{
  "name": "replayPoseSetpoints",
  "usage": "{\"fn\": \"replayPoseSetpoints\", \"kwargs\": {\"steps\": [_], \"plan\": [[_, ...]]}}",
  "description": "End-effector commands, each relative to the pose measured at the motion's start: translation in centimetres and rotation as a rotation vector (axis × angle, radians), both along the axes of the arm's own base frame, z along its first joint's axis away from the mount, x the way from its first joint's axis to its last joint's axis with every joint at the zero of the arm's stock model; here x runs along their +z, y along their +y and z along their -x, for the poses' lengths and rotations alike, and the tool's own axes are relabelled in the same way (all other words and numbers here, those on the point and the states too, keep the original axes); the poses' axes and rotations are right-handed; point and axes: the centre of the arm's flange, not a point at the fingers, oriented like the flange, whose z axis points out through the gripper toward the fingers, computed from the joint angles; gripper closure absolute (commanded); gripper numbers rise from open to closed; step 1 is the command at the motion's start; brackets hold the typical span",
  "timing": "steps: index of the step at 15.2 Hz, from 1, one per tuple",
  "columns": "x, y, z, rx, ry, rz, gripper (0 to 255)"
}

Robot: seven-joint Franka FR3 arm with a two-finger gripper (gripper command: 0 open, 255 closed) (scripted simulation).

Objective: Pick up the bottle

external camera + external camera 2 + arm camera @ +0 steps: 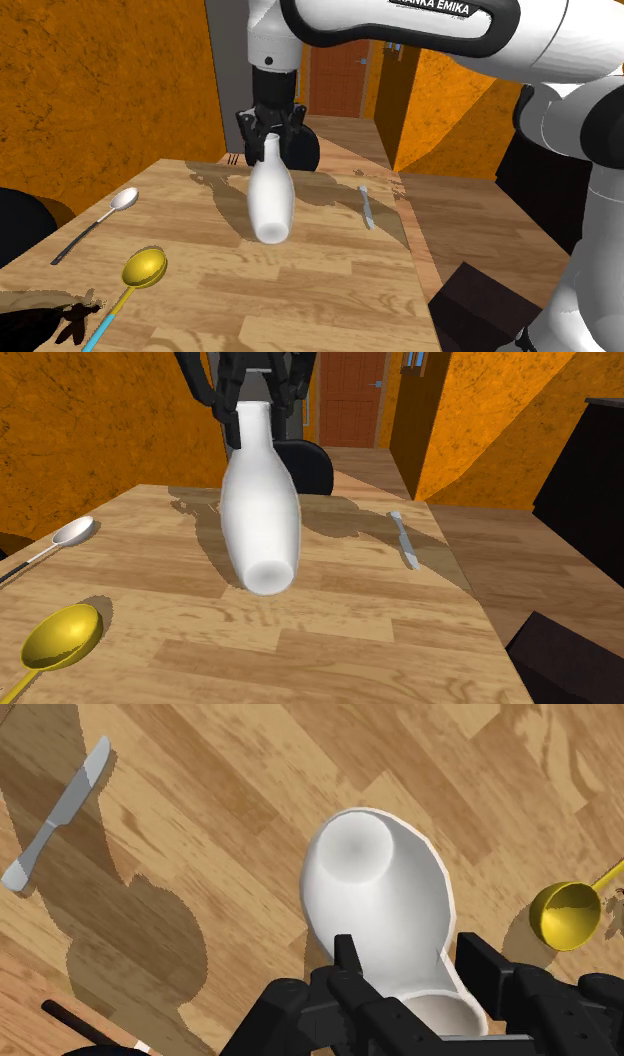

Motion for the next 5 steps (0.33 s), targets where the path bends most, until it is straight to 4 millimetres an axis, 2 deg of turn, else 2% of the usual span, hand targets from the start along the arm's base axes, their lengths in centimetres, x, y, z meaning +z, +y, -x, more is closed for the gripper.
{"fn": "replayPoseSetpoints", "kwargs": {"steps": [1, 3, 5], "plan": [[1.2, 0.0, -0.1, 0.0, 0.0, 0.0, 255], [2.2, 0.0, -0.1, 0.0, 0.0, 0.0, 255], [2.3, 0.0, -0.1, 0.0, 0.0, 0.0, 255]]}}
